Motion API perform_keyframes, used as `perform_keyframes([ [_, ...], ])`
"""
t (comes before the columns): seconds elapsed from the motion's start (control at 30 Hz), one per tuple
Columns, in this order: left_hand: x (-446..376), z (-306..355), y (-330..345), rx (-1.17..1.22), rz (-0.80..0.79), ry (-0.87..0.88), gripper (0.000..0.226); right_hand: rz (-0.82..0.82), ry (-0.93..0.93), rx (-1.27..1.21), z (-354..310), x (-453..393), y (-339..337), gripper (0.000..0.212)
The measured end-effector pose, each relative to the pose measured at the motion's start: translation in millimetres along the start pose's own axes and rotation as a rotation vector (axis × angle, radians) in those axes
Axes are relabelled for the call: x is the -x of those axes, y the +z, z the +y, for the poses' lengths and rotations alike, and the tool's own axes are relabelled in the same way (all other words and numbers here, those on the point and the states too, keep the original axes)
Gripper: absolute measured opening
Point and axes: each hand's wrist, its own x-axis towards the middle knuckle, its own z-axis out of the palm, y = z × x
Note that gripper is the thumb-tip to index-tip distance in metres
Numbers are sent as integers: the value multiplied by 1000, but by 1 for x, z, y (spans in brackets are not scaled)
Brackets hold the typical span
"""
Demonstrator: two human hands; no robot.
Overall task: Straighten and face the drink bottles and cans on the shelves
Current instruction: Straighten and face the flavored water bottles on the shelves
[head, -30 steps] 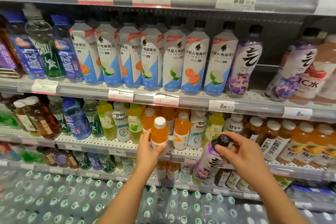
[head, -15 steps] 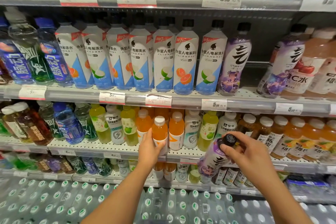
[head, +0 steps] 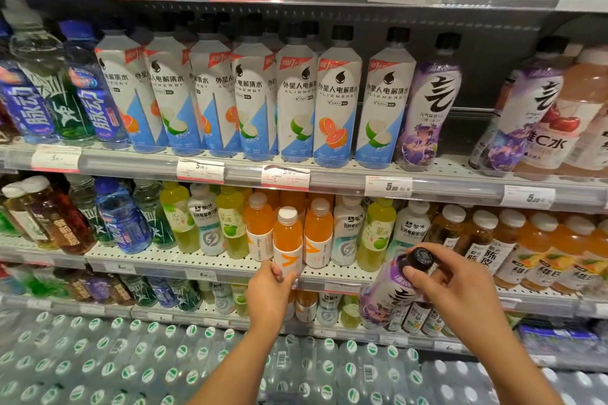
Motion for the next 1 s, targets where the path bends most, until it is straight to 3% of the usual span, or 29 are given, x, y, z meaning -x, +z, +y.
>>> perform_keyframes([
  [0.13, -1, 3, 12, -9, 11, -89, 35, -8, 27, 28, 6, 1, -3, 23],
  [0.7, -23, 25, 6, -60, -118, -71, 28, 38, 23, 18, 15, -15, -30, 26],
  [0.8, -1, 44, -8, 2, -104, 105, 21, 64, 2, 25, 6, -24, -52, 25],
  [0.93, 22, 91, -32, -21, 28, 574, 9, 164, -27, 39, -11, -38, -90, 19],
  [1.0, 24, 117, -45, -50, 158, 812, 21, 202, -55, 27, -24, -46, -113, 20],
])
